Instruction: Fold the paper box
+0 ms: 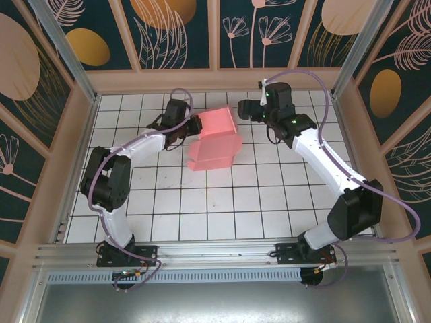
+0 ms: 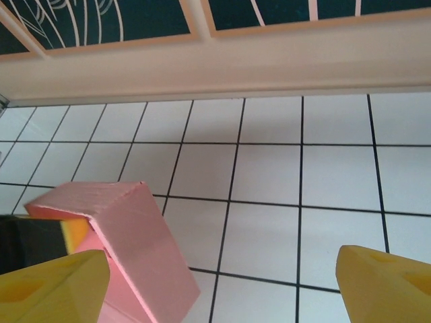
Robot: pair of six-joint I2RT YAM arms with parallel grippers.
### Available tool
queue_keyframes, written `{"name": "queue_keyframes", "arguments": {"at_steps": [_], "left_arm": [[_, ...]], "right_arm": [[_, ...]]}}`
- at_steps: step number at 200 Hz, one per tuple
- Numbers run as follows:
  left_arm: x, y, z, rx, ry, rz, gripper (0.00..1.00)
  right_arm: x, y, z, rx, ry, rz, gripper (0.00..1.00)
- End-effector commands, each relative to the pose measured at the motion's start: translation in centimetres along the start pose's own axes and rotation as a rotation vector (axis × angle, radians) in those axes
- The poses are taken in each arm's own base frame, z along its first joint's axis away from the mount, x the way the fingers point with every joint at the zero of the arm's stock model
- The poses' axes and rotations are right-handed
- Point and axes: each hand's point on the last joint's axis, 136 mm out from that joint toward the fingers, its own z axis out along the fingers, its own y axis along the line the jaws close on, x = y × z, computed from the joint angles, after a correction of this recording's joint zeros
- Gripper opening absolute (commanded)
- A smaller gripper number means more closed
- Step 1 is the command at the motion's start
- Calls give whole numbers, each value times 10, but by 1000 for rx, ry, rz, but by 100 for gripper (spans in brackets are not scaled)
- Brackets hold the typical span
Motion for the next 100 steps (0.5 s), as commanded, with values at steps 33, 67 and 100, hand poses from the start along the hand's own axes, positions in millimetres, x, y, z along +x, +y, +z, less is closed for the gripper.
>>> {"name": "queue_keyframes", "arguments": {"at_steps": [33,67,100], "left_arm": [[57,62,-40,-334,394,314,0],[97,91,-63,-445,636,373,0],[127,103,-74,-469,788,364,0]], "right_arm": [[8,-15,-6,-20,4,33,87],[22,-19,2,-27,43,20,88],[32,-22,8,-29,67,12,88]]}}
